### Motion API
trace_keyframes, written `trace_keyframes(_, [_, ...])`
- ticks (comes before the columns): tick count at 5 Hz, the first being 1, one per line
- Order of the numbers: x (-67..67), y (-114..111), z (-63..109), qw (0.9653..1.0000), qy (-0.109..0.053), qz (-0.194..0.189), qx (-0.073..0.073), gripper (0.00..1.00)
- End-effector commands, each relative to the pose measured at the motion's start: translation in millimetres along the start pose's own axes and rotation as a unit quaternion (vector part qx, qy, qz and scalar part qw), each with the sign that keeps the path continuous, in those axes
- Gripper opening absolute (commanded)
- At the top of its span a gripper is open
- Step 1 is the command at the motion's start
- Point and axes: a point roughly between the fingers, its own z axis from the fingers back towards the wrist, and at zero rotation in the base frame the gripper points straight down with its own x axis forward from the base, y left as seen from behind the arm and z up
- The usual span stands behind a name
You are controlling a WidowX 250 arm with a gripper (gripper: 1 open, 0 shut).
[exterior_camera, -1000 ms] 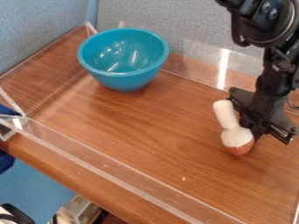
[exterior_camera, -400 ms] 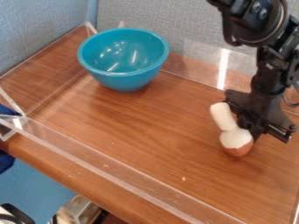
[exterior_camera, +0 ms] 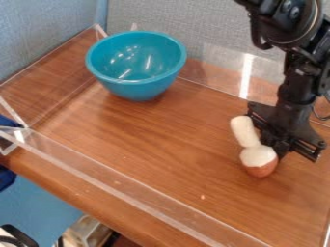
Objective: Remove the mushroom from inside the blue bowl and put it on the table
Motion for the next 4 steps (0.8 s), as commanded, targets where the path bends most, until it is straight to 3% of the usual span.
trace_keyframes(1, [12.2, -1, 9.4, 0.9996, -0.008, 0.028, -0.007, 1.00])
trace_keyframes(3, [17.0, 8, 8.6, 0.9991, 0.002, 0.040, -0.013, 1.00])
trace_keyframes(4, [18.8, 14, 6.1, 0.9997, 0.001, 0.019, -0.015, 1.00])
